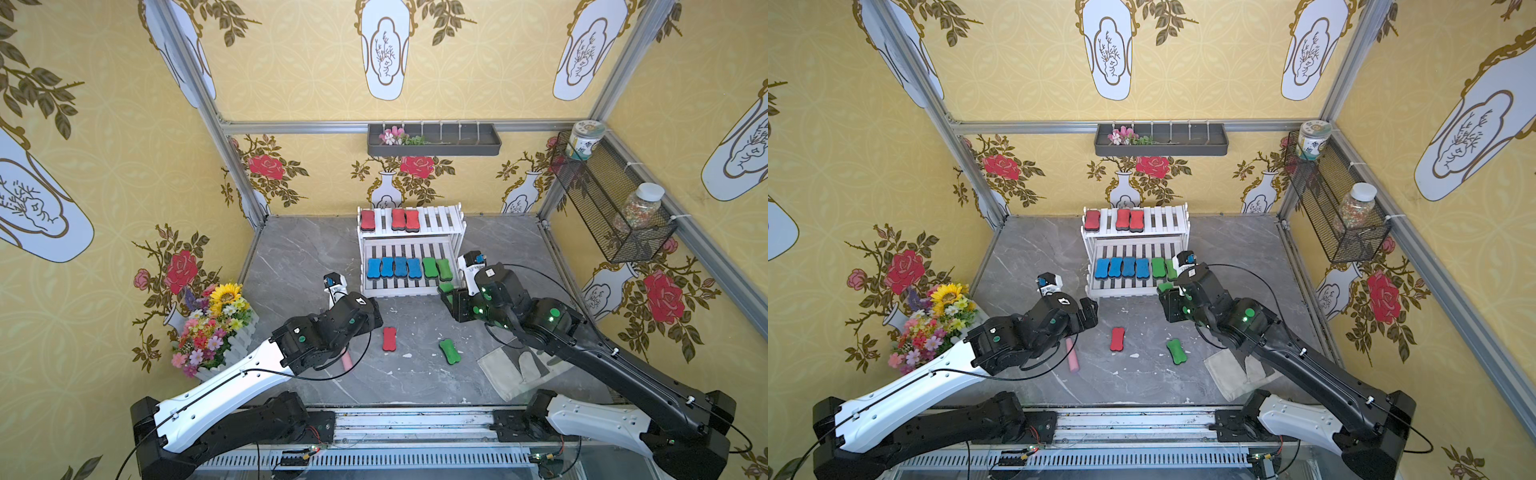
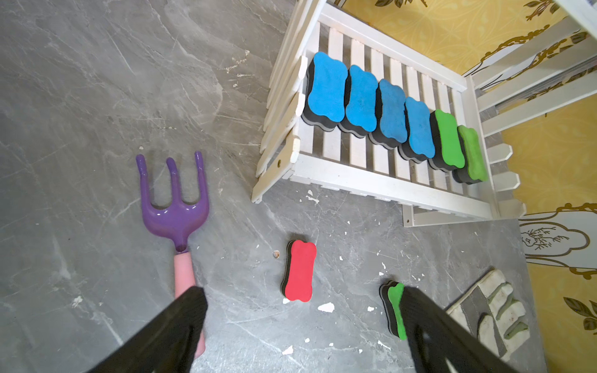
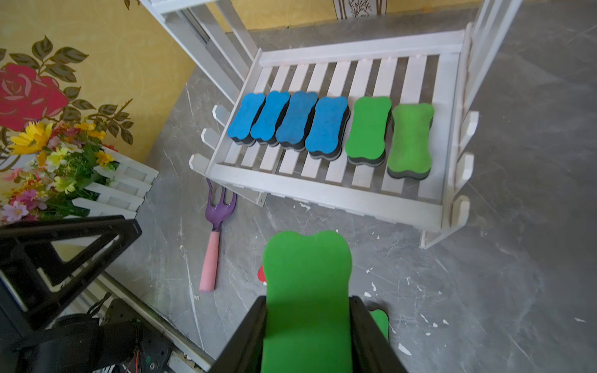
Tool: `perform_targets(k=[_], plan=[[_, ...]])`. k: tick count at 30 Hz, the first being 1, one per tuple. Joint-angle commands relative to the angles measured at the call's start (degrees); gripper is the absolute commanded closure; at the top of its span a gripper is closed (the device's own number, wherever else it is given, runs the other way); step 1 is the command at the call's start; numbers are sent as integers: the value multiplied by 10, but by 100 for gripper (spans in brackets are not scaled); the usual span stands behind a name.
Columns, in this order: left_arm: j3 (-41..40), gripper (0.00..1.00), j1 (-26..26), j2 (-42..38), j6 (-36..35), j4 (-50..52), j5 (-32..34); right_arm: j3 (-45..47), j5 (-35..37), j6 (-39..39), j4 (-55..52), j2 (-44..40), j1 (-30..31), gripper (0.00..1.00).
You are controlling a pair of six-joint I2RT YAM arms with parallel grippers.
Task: Remove the whiteboard erasers from the shelf
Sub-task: Place the whiteboard eraser at the center of the board.
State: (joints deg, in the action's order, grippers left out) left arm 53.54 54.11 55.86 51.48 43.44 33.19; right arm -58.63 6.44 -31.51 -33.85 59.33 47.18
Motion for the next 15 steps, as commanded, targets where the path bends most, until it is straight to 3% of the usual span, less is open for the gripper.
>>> perform_targets(k=[1, 7, 15], plan=[[-7, 0, -1, 0, 5, -9, -6, 43, 7, -25, 46, -7, 27, 59], [-15, 0, -1, 2, 9, -13, -7, 163, 0, -64, 174, 45, 92, 59], [-15, 1, -1, -1, 9, -7, -6, 207, 1, -85, 277, 184, 96, 59]])
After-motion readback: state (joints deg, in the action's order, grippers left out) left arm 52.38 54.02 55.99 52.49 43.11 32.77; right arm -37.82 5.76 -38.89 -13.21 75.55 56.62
